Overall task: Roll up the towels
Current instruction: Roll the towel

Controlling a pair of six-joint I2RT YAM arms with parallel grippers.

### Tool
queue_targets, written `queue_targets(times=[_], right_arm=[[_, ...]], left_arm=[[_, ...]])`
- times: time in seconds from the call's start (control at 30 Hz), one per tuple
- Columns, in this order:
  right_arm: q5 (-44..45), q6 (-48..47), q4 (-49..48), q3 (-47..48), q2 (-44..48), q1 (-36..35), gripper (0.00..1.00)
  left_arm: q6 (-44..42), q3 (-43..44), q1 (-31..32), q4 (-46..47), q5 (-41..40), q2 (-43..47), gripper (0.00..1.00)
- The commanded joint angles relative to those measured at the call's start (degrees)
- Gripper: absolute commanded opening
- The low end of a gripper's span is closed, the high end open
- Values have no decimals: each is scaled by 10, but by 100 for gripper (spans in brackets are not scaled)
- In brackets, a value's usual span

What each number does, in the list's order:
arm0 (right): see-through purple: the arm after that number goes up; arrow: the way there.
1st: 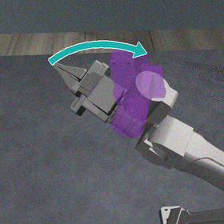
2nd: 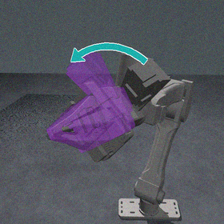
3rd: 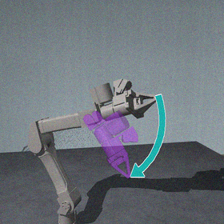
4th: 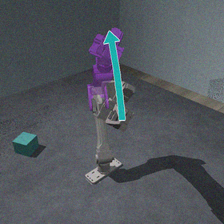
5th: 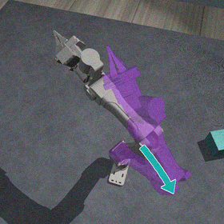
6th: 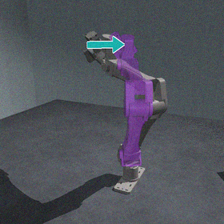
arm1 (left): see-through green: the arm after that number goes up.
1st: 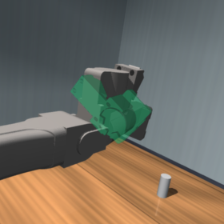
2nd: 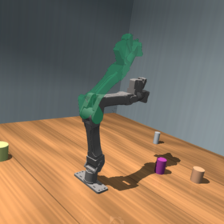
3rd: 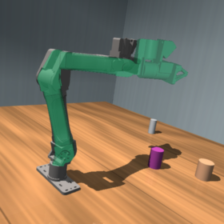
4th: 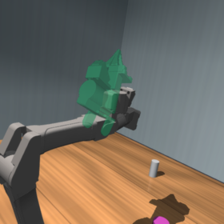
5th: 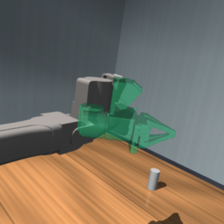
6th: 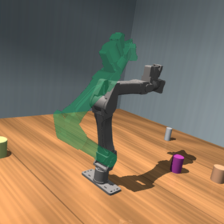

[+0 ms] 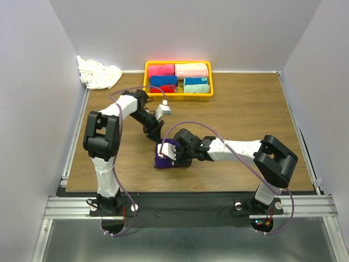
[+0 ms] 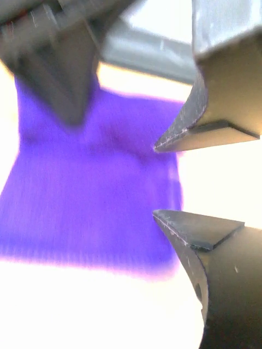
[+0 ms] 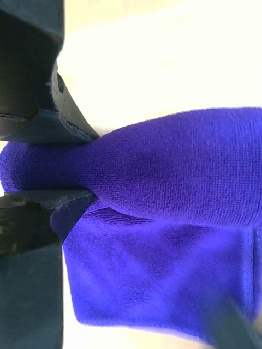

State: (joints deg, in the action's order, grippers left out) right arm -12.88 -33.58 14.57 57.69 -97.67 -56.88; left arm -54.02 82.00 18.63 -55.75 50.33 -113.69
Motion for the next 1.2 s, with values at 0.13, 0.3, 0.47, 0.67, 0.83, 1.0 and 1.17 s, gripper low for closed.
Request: queue_targets(times=[0.13, 0.3, 0.47, 0.67, 0.83, 1.0, 1.17], right_arm=[[-232, 92, 202, 61, -51, 79, 1], [-329, 80, 302, 153, -145, 128, 1], [-398, 72, 353, 193, -206, 157, 0], [-460, 34, 426, 244, -274, 186, 1], [-485, 2, 476, 275, -320, 204, 1], [-493, -8, 491, 297, -348, 208, 1], [-502, -10, 497, 312, -372, 213, 1]], left_arm=[[-8, 17, -151, 70, -45, 102, 67], [31, -130, -164, 199, -51, 271, 71], [3, -294, -80, 269, -137, 446, 75], [37, -423, 131, 323, -275, 569, 81], [37, -475, 226, 375, -327, 604, 85], [18, -483, 306, 416, -336, 570, 89], [-3, -504, 362, 485, -402, 516, 89]])
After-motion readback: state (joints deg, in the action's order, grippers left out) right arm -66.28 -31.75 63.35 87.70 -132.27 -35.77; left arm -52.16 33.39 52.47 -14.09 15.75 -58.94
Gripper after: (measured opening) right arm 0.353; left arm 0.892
